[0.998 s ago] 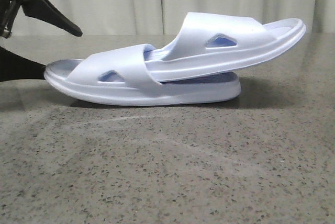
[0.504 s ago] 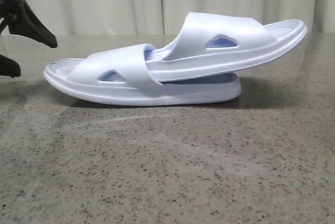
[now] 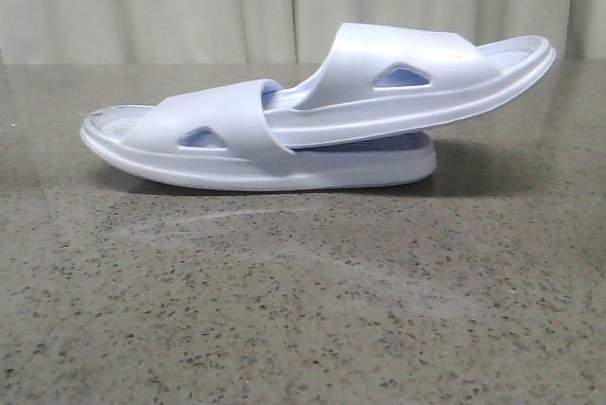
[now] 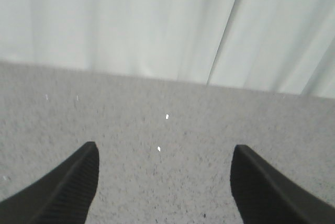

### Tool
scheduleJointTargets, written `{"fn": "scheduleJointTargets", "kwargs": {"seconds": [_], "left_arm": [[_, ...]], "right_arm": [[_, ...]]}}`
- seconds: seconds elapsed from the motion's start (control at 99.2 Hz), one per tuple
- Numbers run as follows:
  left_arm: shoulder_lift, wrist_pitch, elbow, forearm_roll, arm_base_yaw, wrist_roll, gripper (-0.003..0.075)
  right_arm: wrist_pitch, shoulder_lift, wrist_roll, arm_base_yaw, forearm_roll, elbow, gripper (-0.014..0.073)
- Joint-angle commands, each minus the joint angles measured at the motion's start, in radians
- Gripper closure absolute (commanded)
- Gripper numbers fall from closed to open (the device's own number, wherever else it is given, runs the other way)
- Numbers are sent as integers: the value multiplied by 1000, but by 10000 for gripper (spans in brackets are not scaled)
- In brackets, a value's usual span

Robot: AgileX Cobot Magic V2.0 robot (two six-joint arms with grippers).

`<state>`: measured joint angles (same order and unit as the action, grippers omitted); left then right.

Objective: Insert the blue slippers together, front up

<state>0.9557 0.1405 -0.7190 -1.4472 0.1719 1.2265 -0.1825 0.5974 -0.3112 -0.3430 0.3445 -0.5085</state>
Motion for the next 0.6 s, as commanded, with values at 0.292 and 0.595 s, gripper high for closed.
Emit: {"fn": "scheduleJointTargets", "kwargs": {"seconds": [0.292,0.595], "left_arm": [[-339,-38,221,-15,-4,84,255],[-581,-10,358,-26,-4,84,255]], "right_arm": [[50,32,-109,134,-16,-29,168],[61,-50,-109,140,-16,55,168]]}}
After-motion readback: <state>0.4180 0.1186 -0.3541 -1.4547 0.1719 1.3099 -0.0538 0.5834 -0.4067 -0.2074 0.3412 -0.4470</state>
